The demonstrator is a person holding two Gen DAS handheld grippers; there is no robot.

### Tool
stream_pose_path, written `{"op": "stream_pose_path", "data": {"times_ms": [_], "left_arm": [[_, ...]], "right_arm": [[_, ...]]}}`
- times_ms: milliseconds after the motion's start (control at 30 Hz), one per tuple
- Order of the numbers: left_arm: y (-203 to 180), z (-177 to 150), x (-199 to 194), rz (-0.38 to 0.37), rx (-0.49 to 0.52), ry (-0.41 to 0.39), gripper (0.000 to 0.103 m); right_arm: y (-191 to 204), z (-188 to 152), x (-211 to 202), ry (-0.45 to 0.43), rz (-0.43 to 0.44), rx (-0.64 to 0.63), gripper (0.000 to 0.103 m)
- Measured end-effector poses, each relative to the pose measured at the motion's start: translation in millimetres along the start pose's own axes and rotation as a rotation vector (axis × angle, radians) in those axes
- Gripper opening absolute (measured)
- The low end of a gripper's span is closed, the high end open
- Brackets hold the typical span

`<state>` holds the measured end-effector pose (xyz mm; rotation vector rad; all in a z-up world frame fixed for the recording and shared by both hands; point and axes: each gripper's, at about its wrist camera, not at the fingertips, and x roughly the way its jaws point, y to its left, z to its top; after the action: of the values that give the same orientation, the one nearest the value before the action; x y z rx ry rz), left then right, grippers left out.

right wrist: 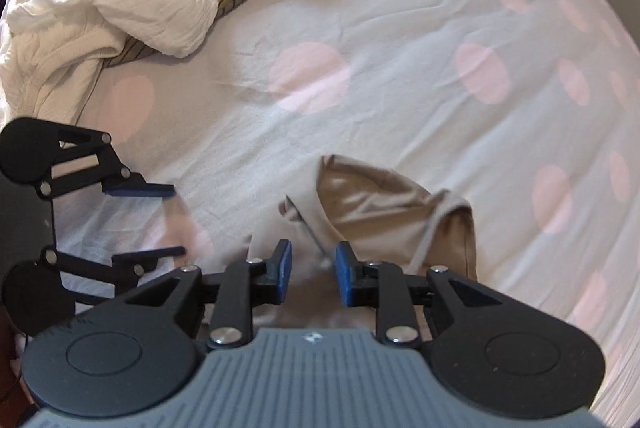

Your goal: Fold clothes

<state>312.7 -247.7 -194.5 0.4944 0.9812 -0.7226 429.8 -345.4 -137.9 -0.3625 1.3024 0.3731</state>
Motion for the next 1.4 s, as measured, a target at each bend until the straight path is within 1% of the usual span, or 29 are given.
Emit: {"op": "stream_pose_path", "data": {"times_ms": [67,133,233,367,433,467,500,533,567,633,700,800,867,967,1000,1033,1067,1200,1300,1400], "left_arm": [[0.7,-0.3,2.0,-0.005,0.002,-0.002,0.038],[0.0,-0.7,3.2,-0.005,0.006,-0.005,0.038],[-0.7,-2.0,5.2,-0.007,0.008,-0.008,0.038],[-0.5,-2.5,5.5,-0.010,0.003,-0.009,0.038],[-0.4,-2.5,5.6,-0.011,0.001,-0.010,0.038],[-0.4,-2.5,5.6,-0.012,0.001,-0.011,0.038],[-0.4,-2.5,5.7,-0.012,0.000,-0.011,0.038],[-0.4,-2.5,5.8,-0.013,-0.001,-0.011,0.038],[-0.3,-2.5,5.8,-0.013,-0.002,-0.012,0.038],[-0.3,-2.5,5.9,-0.015,-0.003,-0.012,0.038],[-0.2,-2.6,6.1,-0.016,-0.005,-0.013,0.038],[-0.2,-2.9,6.2,-0.019,-0.008,-0.014,0.038],[0.2,-4.1,5.9,-0.026,-0.013,-0.017,0.038],[4.3,-4.7,5.9,-0.043,-0.026,-0.021,0.038],[5.0,-4.6,5.5,-0.048,-0.030,-0.022,0.038],[5.7,-4.4,5.1,-0.053,-0.034,-0.023,0.038],[6.5,-4.3,4.4,-0.058,-0.039,-0.026,0.038],[12.1,-2.8,-3.8,-0.064,-0.057,-0.043,0.038],[17.2,-0.9,-13.6,-0.049,-0.076,-0.075,0.038],[17.2,2.8,-20.1,-0.046,-0.093,-0.109,0.038]], "right_arm": [[-1.5,17.6,6.8,0.040,0.017,-0.024,0.037],[-0.2,29.0,13.0,0.060,0.028,-0.043,0.037],[2.0,42.2,24.9,0.072,0.010,-0.060,0.036],[-3.4,52.9,41.2,0.074,0.007,-0.027,0.034],[-6.2,54.5,48.6,0.072,0.012,-0.007,0.029],[-7.4,54.3,51.6,0.074,0.027,0.007,0.020],[-8.0,53.5,53.8,0.076,0.040,0.016,0.005],[-7.1,52.0,55.5,0.077,0.048,0.014,0.001],[-6.6,52.2,53.2,0.058,0.025,0.005,0.001],[-5.8,52.5,48.8,0.020,-0.022,-0.012,0.001],[-12.6,54.3,44.4,-0.022,-0.063,0.012,0.001],[-19.6,57.1,48.4,-0.036,-0.101,0.028,0.001],[-22.7,56.5,52.2,-0.041,-0.102,0.042,0.001],[-24.2,53.2,47.2,-0.059,-0.071,0.054,0.009],[-24.5,51.7,42.1,-0.068,-0.070,0.058,0.018],[-24.9,50.1,36.9,-0.076,-0.068,0.062,0.023],[-25.4,45.4,29.7,-0.089,-0.068,0.067,0.025],[-41.2,14.4,0.7,-0.099,-0.087,0.107,0.027],[-62.6,-30.5,-18.2,-0.074,-0.122,0.161,0.027],[-88.9,-91.6,-32.2,-0.035,-0.170,0.259,0.028]]}}
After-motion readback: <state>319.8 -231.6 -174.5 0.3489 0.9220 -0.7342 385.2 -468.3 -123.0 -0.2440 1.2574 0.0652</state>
